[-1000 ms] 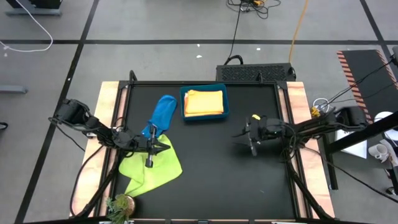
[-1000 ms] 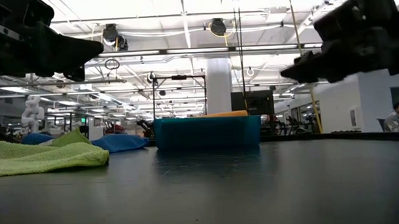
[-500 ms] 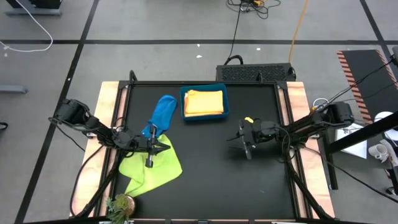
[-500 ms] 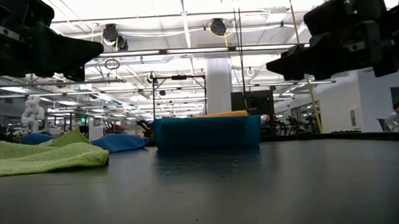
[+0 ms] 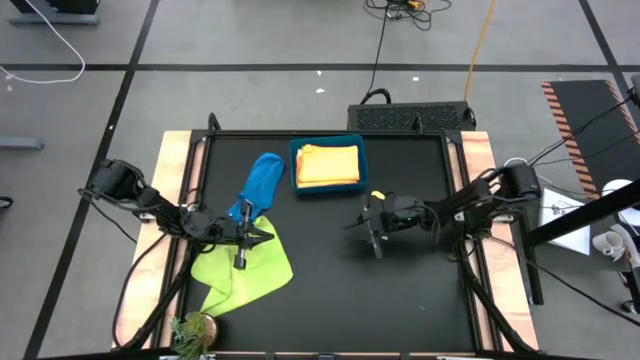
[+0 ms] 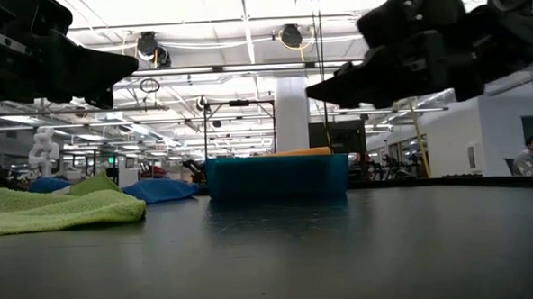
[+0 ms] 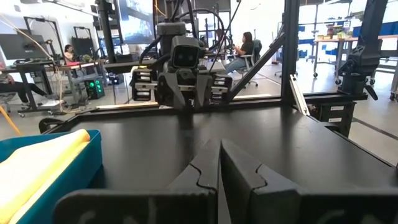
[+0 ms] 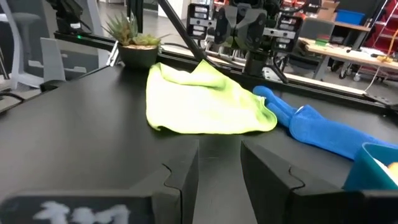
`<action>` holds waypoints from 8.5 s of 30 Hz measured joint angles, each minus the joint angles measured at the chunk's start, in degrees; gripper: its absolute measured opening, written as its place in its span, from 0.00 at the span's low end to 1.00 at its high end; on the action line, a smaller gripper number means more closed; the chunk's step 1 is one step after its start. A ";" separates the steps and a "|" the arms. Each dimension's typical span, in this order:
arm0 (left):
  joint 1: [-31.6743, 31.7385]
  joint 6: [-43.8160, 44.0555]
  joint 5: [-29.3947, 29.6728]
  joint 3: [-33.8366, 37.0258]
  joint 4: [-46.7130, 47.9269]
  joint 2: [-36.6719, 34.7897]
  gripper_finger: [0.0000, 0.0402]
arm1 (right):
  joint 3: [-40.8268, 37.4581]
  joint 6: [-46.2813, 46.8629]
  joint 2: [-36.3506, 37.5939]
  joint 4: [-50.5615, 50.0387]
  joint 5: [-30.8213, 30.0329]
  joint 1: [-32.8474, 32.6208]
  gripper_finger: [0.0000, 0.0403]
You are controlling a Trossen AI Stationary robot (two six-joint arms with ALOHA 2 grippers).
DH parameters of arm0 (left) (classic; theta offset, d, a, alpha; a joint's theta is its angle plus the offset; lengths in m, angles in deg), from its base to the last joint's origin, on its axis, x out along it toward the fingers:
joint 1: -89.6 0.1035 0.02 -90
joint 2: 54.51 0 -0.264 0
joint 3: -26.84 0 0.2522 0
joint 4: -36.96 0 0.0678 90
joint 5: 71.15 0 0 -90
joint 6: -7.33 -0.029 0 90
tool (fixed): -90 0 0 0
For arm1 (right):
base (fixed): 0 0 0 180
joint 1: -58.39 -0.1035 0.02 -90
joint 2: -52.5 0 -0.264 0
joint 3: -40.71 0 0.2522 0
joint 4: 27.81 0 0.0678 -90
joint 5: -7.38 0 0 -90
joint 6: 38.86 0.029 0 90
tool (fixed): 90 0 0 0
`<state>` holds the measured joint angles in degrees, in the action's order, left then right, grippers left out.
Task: Fold microfiber towels
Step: Fold the green microfiber cloth
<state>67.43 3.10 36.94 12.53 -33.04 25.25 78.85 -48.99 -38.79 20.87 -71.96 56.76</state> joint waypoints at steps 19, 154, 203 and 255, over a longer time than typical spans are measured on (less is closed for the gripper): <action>0.00 0.00 0.00 0.00 0.00 0.00 0.04 | 24.41 -3.46 -17.79 -11.47 6.16 -5.47 0.27; 0.23 14.41 -0.20 -47.42 72.97 5.45 0.04 | -23.09 13.73 18.58 -6.50 -16.88 -7.21 0.00; -2.39 33.22 -6.22 -49.29 88.87 7.79 0.01 | -23.11 13.79 18.60 -4.31 -16.83 -7.19 0.00; -10.98 15.43 1.09 -67.38 96.91 30.02 0.01 | -23.11 19.25 18.58 -6.04 -11.92 -11.61 0.00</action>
<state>56.45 18.53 38.02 -54.86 63.87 55.27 55.75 -29.74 -20.21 14.83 -83.88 45.15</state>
